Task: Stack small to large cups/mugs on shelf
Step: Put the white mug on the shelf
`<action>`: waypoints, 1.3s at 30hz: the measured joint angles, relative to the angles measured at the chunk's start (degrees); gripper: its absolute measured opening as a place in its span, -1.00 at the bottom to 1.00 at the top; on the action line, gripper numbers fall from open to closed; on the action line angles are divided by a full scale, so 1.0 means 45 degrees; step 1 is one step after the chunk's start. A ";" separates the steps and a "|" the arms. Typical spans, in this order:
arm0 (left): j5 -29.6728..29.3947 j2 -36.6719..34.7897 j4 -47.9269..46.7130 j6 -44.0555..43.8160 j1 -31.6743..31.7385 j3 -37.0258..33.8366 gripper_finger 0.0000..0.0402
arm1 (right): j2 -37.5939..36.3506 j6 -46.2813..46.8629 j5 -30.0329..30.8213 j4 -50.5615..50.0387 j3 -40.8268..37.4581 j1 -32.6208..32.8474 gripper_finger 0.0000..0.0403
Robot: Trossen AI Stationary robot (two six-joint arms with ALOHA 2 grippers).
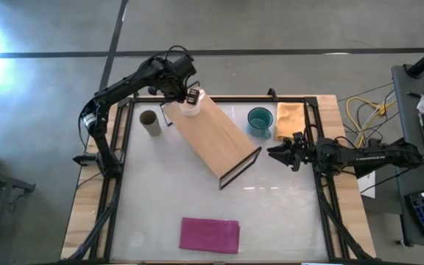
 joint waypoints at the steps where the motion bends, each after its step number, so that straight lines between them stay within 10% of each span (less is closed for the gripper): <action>1: 0.0156 0.0000 0.0000 0.0000 0.0000 0.0000 -0.82 | 0.0000 0.0000 0.0000 0.0000 0.0000 0.0000 -0.09; 16: 0.0186 -0.0449 0.0058 0.0653 -0.0039 0.0053 -0.65 | 0.0000 -0.0026 -0.0004 -0.0005 0.0000 0.0000 -0.09; 39: -0.0023 -0.0505 0.0272 0.3148 -0.0029 -0.0019 -0.99 | 0.0000 -0.0058 0.0000 -0.0010 0.0000 0.0000 -0.09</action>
